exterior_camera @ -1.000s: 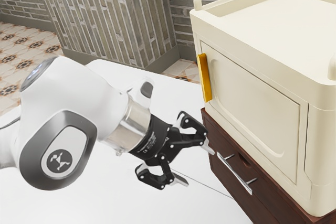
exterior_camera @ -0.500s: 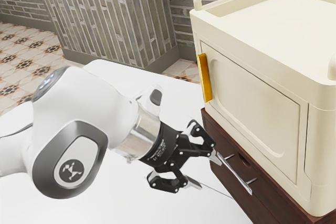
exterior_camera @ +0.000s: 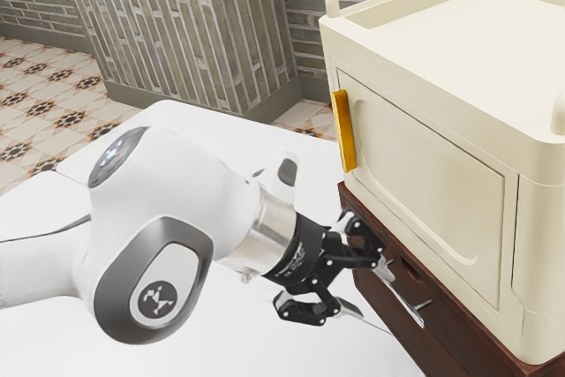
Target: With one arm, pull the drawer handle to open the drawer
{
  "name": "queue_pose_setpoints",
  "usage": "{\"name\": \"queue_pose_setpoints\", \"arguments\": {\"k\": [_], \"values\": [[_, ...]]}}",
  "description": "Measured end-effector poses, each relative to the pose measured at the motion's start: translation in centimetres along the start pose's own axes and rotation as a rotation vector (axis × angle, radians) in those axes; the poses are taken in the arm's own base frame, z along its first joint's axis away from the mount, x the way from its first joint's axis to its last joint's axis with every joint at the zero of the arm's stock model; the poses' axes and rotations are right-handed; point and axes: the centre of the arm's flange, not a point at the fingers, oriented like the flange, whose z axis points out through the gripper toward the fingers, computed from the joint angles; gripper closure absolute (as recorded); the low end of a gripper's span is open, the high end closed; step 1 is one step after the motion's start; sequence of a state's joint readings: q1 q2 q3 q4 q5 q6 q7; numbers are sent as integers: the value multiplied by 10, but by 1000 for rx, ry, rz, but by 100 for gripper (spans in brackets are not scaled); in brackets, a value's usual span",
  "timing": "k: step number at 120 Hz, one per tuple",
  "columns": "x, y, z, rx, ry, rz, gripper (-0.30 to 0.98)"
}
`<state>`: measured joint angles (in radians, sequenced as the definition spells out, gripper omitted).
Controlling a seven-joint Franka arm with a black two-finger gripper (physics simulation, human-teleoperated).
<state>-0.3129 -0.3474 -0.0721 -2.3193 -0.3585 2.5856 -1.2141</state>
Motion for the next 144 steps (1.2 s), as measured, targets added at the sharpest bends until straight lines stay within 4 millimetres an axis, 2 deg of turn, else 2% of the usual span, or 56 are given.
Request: {"name": "queue_pose_setpoints", "arguments": {"k": [64,117,144], "values": [[6,-3,23,18,7,1,34],[10,-9,13,71,-15,-12,34],[20,-11,0,118,-37,-39,34]]}}
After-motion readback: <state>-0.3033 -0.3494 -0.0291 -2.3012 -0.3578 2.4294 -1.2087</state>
